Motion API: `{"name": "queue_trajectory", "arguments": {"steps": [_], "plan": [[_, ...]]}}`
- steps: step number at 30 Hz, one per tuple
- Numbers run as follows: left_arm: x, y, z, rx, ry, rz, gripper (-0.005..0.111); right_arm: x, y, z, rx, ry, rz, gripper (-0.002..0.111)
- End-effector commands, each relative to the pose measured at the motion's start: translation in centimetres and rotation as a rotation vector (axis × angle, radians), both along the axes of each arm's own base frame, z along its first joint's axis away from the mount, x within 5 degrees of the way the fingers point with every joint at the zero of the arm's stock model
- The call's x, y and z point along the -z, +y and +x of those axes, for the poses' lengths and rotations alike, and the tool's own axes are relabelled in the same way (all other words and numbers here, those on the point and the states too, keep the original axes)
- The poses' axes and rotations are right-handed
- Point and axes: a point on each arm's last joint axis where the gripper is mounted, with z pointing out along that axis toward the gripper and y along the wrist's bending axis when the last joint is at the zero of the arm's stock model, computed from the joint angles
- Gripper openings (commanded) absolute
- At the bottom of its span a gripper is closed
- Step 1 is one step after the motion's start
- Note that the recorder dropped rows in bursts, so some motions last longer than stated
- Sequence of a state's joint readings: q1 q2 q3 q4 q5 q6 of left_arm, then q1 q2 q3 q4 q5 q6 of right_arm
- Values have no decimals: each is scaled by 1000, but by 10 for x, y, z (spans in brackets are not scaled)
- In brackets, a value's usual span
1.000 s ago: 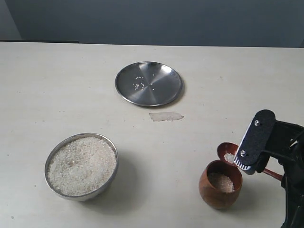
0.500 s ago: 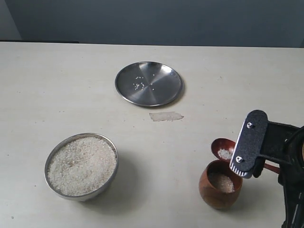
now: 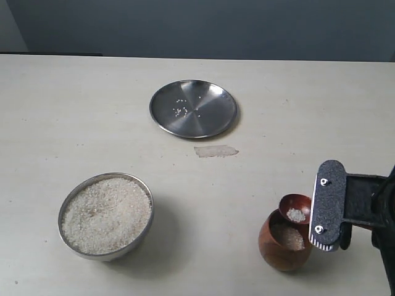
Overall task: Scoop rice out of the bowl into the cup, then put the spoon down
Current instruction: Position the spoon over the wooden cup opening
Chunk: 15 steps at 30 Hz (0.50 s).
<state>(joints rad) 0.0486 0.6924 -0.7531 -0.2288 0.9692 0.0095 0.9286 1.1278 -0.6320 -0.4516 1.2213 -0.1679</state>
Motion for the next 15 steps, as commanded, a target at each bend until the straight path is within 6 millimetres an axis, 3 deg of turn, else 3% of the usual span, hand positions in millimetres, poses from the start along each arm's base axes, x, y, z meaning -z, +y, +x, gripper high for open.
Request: {"name": "queue_trajectory", "arguments": {"steps": [1, 15], "plan": [[-2, 0, 0, -2, -9, 2, 0, -1, 0, 0, -81, 3, -29, -1], [-2, 0, 0, -2, -9, 2, 0, -6, 1, 5, -190, -91, -113, -1]]}}
